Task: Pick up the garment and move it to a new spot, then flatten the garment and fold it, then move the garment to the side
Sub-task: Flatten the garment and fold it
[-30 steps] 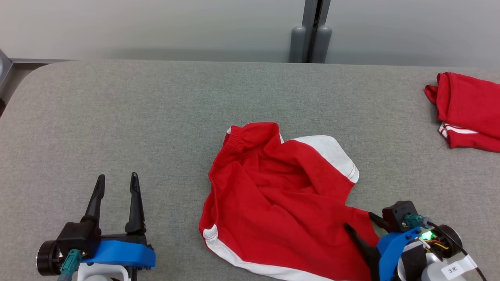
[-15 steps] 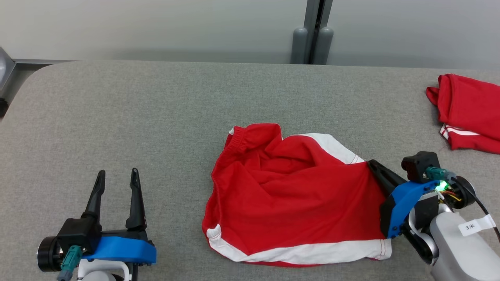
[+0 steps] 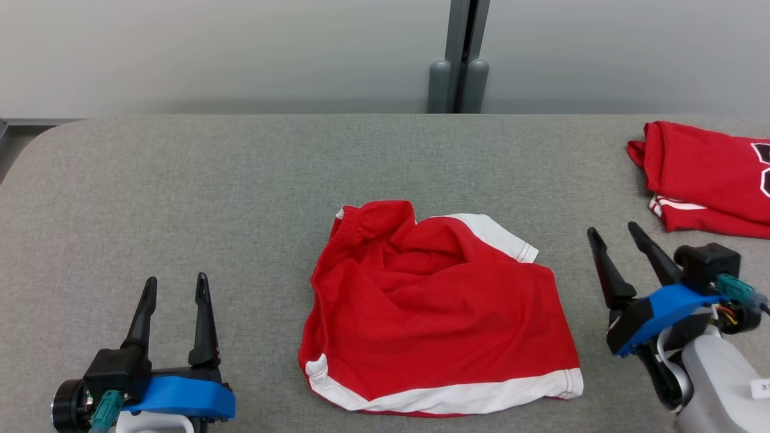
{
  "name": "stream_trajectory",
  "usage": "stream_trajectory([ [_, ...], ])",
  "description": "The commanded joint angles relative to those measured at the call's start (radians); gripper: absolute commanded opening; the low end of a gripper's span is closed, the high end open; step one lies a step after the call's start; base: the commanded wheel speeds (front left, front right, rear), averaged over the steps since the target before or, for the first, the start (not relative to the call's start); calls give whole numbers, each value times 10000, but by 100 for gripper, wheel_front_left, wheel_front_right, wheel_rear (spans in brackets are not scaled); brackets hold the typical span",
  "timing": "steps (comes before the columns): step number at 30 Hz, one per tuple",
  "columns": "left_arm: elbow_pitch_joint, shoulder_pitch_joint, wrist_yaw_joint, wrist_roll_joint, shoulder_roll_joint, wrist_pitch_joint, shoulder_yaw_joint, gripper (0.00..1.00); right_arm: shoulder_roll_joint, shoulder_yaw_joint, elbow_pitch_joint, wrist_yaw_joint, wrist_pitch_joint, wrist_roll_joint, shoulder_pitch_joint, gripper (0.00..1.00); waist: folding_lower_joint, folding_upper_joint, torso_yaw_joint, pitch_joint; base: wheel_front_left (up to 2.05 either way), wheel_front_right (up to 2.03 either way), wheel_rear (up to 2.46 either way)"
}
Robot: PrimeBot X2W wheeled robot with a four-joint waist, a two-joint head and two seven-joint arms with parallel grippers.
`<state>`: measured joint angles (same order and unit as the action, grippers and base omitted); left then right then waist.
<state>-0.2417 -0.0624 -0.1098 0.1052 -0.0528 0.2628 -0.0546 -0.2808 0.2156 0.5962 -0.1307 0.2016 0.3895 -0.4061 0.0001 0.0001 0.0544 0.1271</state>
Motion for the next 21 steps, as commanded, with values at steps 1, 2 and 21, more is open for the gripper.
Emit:
stream_trajectory([
  [1,17,64,-39,-52,-51,23,-65,100,18,-238,-119,-2,190,-85,304,100,-1,-1,-138,-146,0,0,0],
  [2,20,134,-45,-73,-62,23,-79,100,38,-488,-254,-2,327,-165,443,100,-1,-1,-184,-190,0,0,0],
  [21,-265,857,-60,-519,-332,23,116,100,2042,-1778,-4199,-2,634,-1861,4482,100,-1,-1,-418,-909,0,0,0],
])
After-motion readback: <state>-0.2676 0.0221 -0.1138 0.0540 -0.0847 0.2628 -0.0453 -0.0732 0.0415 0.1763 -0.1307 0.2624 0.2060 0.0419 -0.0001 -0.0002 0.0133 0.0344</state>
